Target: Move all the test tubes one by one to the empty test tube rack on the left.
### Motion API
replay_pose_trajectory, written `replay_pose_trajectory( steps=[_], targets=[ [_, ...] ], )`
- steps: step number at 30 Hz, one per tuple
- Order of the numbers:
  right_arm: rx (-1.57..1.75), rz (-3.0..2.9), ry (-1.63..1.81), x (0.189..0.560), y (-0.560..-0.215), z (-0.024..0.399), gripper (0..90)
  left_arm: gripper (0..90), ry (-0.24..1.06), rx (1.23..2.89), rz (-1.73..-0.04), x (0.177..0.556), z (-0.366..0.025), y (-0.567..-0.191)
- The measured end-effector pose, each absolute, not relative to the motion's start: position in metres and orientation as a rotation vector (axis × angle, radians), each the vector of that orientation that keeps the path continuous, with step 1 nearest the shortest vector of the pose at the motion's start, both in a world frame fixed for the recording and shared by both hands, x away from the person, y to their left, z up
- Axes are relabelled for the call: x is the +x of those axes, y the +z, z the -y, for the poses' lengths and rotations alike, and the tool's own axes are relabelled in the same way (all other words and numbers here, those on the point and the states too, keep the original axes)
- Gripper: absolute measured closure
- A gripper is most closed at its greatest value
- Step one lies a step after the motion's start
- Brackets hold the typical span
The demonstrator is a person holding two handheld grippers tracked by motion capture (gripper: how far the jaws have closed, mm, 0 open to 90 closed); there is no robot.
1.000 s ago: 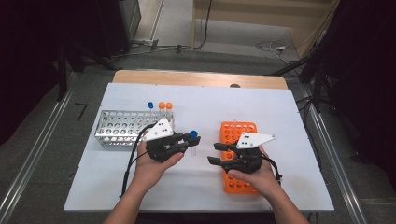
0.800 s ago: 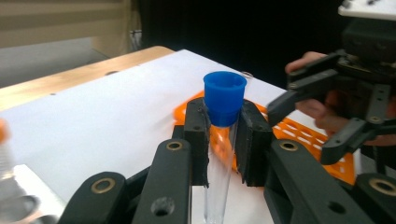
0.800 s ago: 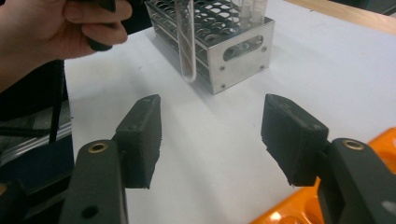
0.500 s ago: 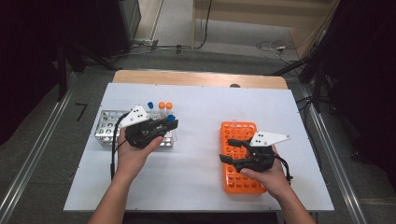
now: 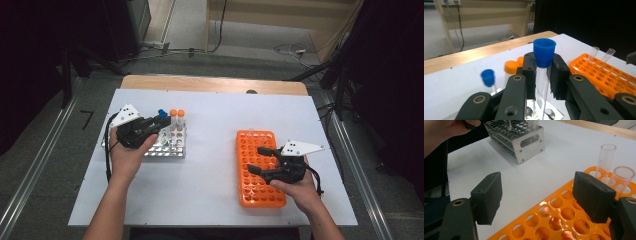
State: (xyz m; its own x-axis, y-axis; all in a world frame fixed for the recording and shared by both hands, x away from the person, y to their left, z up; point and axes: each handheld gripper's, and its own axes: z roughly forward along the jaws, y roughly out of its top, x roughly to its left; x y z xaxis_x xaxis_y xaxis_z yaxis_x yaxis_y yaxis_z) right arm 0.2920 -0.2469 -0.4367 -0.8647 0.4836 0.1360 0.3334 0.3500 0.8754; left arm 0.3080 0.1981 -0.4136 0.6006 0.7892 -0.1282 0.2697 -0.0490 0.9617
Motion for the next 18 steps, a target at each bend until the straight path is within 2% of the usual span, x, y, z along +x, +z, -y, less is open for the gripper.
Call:
replay_pose_trajectory(
  steps=[18],
  targets=[
    [0.805,-2.449,1.513,0.299,-0.443,0.264,15.3,77.1,0.658,1.532,-1.044,0.334,-0.234,-0.415]
  ],
)
